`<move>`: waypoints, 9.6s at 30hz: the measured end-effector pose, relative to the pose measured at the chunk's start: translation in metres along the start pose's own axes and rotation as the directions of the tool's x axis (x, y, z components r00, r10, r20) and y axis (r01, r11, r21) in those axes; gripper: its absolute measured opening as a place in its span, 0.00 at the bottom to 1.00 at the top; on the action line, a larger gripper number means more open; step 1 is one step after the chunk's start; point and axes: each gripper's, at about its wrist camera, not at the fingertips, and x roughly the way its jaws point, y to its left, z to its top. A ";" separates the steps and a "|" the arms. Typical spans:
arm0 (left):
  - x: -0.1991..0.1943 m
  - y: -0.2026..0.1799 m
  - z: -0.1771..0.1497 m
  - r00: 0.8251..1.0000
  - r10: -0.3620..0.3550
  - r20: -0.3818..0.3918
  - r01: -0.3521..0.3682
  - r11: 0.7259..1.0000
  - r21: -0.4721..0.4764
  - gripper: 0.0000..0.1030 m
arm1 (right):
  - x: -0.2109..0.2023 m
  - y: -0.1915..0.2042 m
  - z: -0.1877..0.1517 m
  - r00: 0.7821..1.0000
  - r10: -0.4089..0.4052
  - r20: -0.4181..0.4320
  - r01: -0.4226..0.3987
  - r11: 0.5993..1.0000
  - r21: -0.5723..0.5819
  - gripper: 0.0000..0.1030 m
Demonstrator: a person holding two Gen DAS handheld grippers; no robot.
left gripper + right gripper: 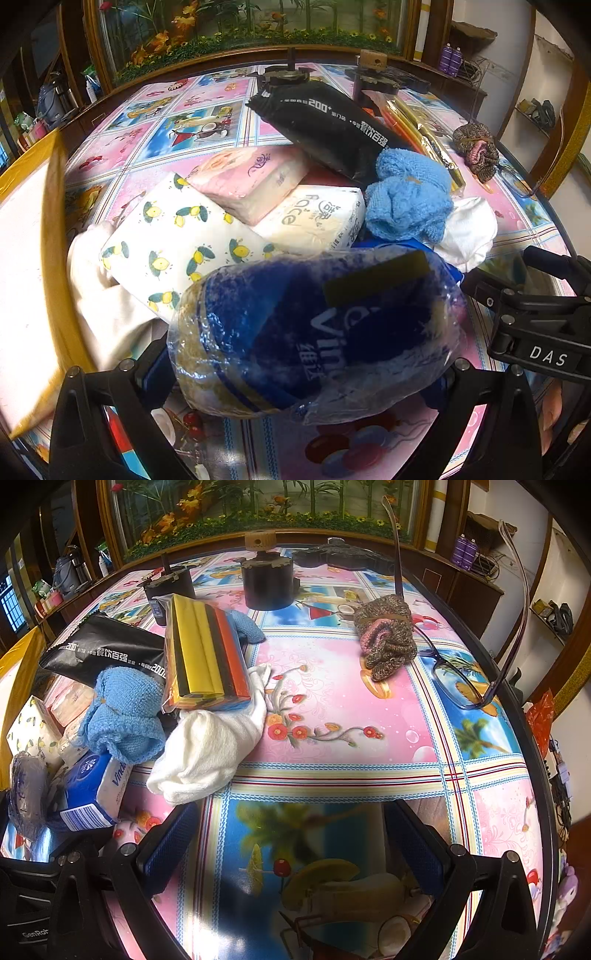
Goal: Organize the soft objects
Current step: 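Grasp the brown knit glove with the right tool while the left tool grasps the blue wrapped pack, then carry the glove in the right tool while the left tool carries the pack over the yellow tray, then open the right tool to drop the glove while the left tool drops the pack into the tray, then grasp the white cloth with the left tool while the right tool grasps the lemon-print tissue pack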
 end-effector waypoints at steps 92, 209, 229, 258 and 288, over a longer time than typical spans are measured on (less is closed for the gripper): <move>-0.034 0.011 -0.026 0.976 -0.209 0.063 0.204 0.976 0.082 0.47 | -0.017 -0.013 0.040 0.940 0.311 0.143 -0.297 0.948 -0.111 0.68; -0.149 0.203 -0.045 0.958 0.053 0.282 0.056 0.929 -0.365 0.68 | -0.006 0.286 0.051 0.917 0.352 -0.188 -0.385 0.658 -0.647 0.41; -0.136 0.095 -0.095 0.945 -0.234 0.230 0.260 0.961 -0.093 0.79 | -0.093 0.078 -0.013 0.735 0.678 -0.005 -0.598 0.644 -0.477 0.42; -0.079 0.062 -0.052 0.991 -0.038 0.131 0.054 0.991 -0.120 0.19 | -0.051 0.065 -0.031 0.618 0.776 -0.124 -0.759 0.548 -0.351 0.80; -0.092 0.097 -0.085 0.946 -0.209 0.249 0.232 0.970 -0.069 0.19 | -0.026 0.157 -0.033 0.936 0.345 -0.070 -0.338 0.825 -0.452 0.76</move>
